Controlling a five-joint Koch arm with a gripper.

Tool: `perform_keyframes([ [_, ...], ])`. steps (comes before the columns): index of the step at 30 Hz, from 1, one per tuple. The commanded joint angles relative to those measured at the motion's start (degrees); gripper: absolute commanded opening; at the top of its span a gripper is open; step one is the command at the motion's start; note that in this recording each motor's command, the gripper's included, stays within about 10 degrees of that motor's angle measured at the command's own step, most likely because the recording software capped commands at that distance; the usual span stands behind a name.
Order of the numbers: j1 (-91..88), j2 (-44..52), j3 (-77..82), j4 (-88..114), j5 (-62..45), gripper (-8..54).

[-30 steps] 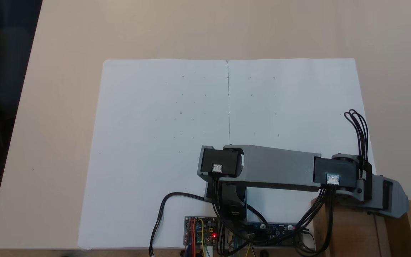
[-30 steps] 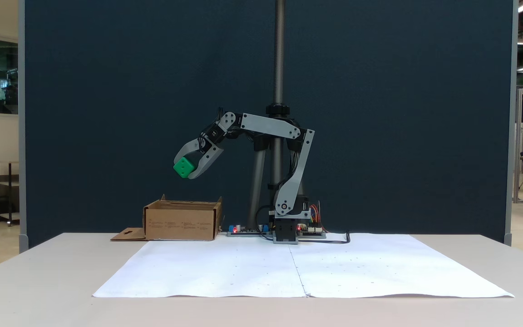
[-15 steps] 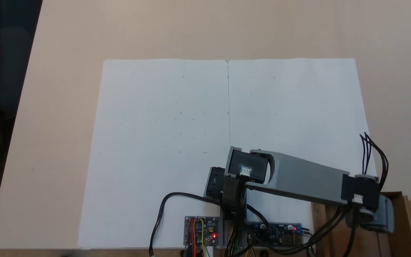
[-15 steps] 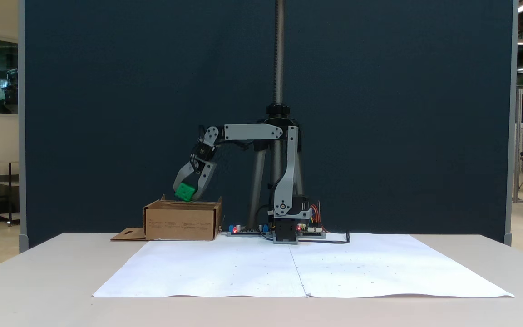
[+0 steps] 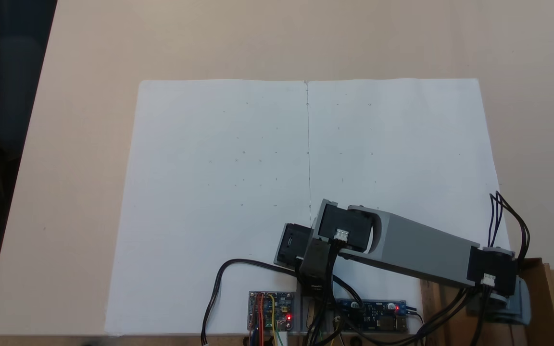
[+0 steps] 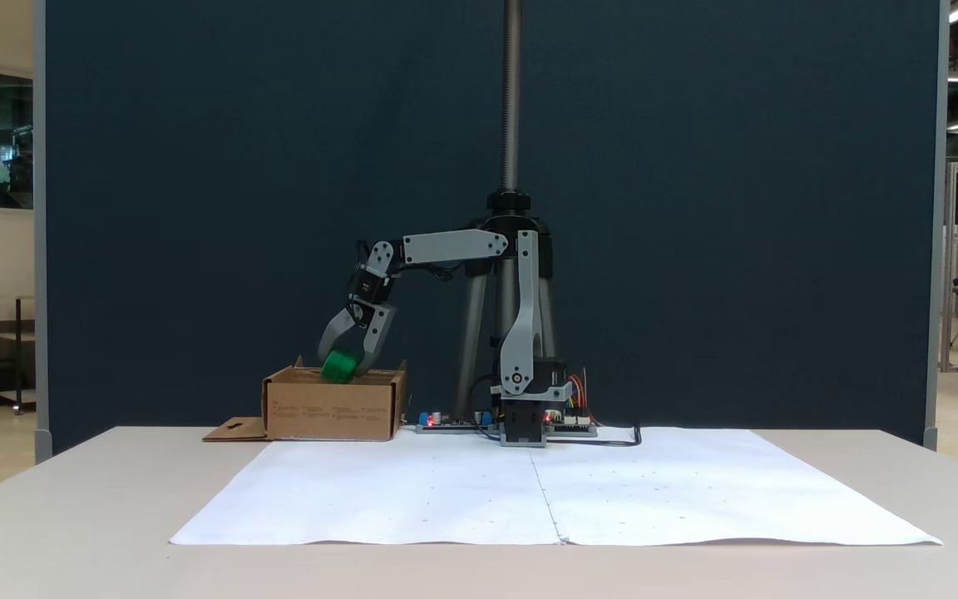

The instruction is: Grasp a green dice and put it in the bin.

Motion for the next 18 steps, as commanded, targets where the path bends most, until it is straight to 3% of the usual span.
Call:
perform_keyframes([
  [1, 0.44, 0.97, -2.90, -0.35, -4.39, 38.1],
  [12, -0.97, 1.85, -2.90, -2.72, -4.13, 39.3],
  [18, -8.53, 11.87, -3.43, -2.64, 5.19, 39.3],
])
